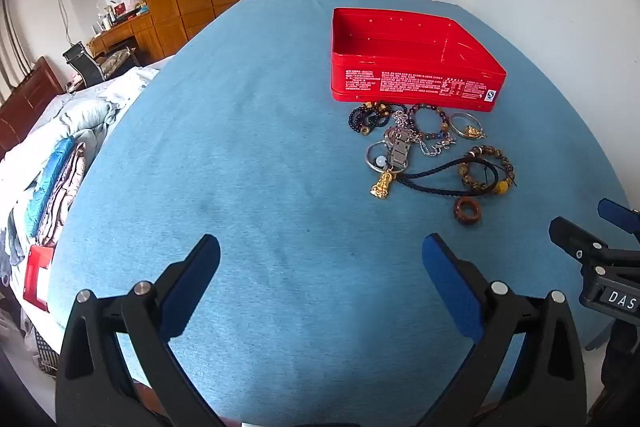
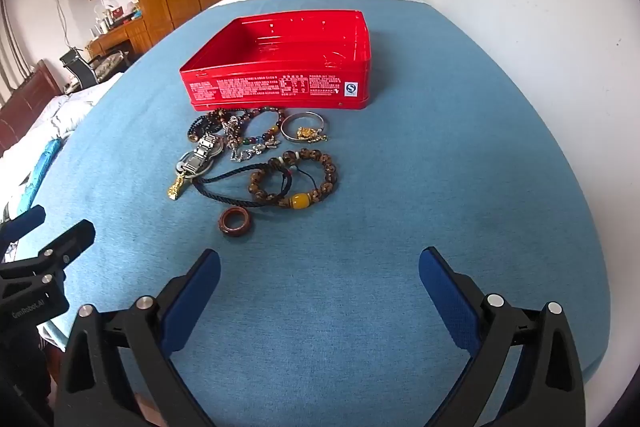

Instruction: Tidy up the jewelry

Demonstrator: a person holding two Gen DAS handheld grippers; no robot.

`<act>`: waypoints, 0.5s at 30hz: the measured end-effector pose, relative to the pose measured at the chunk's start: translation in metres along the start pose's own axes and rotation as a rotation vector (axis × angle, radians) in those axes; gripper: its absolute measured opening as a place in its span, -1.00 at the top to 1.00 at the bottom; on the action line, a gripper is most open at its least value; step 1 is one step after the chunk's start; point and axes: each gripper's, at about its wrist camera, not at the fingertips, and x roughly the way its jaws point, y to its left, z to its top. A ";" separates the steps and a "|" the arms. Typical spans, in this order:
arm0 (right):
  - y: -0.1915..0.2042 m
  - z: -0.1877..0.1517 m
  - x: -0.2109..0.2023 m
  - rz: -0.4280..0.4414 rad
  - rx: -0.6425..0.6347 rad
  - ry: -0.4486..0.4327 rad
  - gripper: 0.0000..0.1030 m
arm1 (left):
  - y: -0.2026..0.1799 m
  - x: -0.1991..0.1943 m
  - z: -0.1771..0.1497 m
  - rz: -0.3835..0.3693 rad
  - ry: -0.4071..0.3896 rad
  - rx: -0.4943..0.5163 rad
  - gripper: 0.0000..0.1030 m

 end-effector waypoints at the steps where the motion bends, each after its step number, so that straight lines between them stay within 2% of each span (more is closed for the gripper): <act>1: 0.000 0.000 0.000 0.000 0.000 -0.001 -0.92 | 0.000 0.000 0.000 -0.001 0.001 0.000 -0.94; 15: 0.001 -0.001 0.000 -0.001 0.000 -0.002 -0.92 | -0.003 0.003 0.003 -0.003 0.004 0.001 -0.94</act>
